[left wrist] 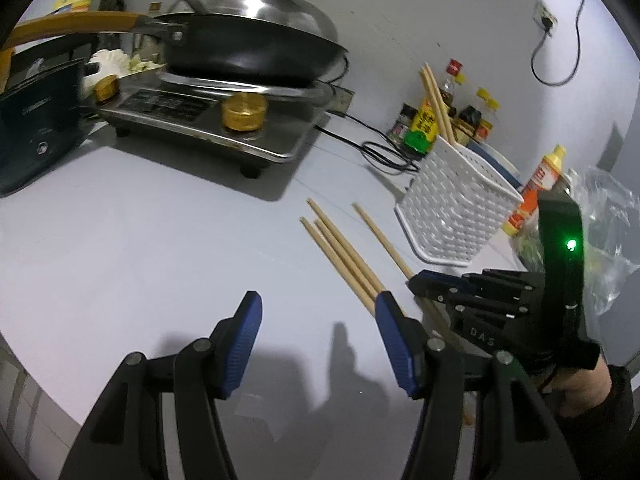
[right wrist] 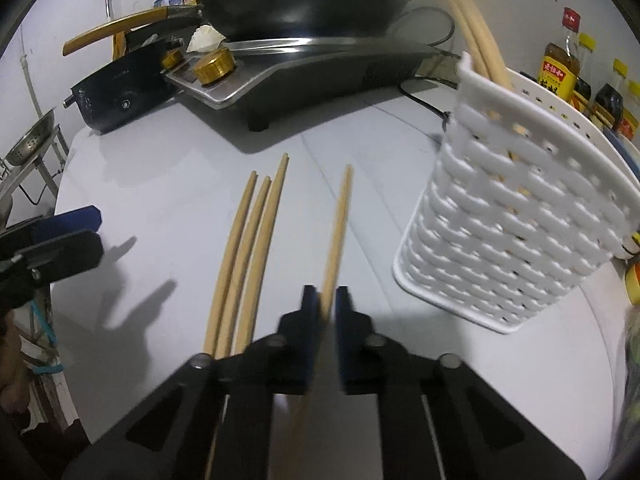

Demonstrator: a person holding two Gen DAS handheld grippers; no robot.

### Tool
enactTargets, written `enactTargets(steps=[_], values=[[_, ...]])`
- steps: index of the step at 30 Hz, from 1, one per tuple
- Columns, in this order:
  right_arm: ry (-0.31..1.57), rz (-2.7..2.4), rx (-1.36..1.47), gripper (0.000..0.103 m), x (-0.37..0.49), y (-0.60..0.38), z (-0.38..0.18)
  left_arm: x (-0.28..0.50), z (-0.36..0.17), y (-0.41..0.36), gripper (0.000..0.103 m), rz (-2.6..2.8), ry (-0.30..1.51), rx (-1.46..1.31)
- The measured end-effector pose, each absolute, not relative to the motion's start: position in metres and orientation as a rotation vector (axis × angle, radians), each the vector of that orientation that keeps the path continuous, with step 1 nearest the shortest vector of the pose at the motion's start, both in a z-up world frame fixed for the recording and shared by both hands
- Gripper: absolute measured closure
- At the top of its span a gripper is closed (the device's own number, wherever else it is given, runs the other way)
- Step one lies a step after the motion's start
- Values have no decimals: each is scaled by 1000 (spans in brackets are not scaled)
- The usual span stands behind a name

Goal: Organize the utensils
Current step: 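Close the right tool on one chopstick while the left tool reaches another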

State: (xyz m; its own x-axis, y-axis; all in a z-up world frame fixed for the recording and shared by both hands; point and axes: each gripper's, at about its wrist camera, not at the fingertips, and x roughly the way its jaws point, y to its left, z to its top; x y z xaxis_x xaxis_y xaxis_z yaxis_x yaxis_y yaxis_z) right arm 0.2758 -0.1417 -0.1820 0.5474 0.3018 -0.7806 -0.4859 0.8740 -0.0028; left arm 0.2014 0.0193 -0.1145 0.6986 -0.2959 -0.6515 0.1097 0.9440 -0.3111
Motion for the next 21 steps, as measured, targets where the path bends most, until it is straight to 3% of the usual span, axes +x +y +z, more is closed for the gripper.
enactTargets(steps=[21], values=[[812, 494, -171, 98, 246, -196, -165, 224, -137, -60, 41, -172, 861, 135]])
